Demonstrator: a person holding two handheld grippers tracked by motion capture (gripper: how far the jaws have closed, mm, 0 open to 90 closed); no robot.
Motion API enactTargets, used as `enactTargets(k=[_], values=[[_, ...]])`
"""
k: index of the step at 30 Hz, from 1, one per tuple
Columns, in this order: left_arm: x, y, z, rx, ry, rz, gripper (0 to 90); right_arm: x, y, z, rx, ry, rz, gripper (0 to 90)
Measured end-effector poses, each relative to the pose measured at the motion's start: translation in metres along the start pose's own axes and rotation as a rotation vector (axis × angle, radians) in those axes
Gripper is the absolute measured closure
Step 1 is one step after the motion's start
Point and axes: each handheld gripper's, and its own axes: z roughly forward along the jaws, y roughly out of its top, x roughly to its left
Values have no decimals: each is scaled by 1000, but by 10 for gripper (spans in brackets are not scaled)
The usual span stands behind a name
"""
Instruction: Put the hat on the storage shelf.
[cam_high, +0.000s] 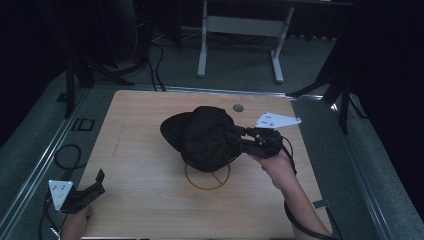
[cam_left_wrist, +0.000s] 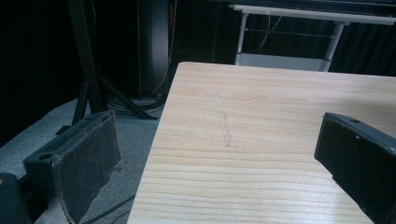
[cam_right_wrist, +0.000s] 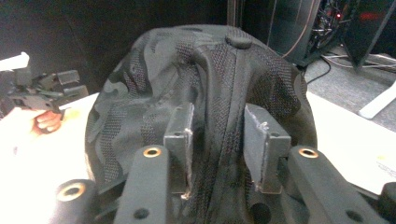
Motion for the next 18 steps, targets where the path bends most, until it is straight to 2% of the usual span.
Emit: enactTargets(k=[3,8,18], values=[[0,0,0,0,1,1,6,0,0,-2,-5,15,1,601],[0,0,0,-1,1,2,6,3,-1,2,14,16,-13,569],[0,0,0,-1,-1,0,6,5,0,6,21,9,-19,565]])
